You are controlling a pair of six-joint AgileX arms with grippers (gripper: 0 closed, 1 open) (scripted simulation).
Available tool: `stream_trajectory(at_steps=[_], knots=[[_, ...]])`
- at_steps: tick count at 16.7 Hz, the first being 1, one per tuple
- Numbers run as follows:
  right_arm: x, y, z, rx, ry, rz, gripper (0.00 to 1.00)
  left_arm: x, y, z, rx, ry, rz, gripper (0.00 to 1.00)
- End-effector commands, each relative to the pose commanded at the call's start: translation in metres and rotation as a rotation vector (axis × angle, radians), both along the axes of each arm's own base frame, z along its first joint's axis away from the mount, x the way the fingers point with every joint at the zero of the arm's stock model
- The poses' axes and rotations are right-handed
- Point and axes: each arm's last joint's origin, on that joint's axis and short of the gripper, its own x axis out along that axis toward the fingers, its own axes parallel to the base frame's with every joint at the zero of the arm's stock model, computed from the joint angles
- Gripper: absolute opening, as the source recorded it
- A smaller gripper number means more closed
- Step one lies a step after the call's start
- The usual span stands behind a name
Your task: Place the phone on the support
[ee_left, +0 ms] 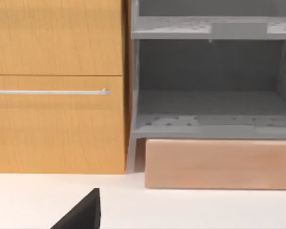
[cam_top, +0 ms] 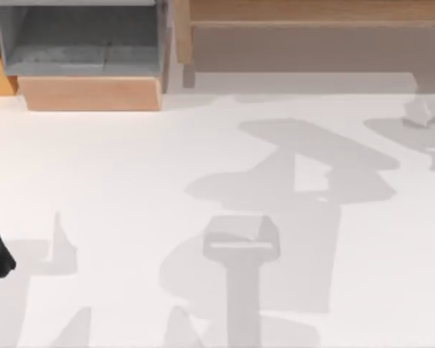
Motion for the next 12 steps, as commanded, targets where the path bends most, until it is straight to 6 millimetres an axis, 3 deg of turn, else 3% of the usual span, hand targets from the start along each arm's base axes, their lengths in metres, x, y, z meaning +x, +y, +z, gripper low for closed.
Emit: stream_trajectory(at_steps=[7, 12], knots=[[-0.017, -0.022, -0.041, -0.007, 0.047, -0.005, 0.00, 0.000, 0.000, 0.000, 0.000, 0.000, 0.000, 1.00], [-0.020, -0.024, -0.046, -0.002, 0.053, -0.006, 0.00, 0.000, 0.000, 0.000, 0.000, 0.000, 0.000, 1.00]])
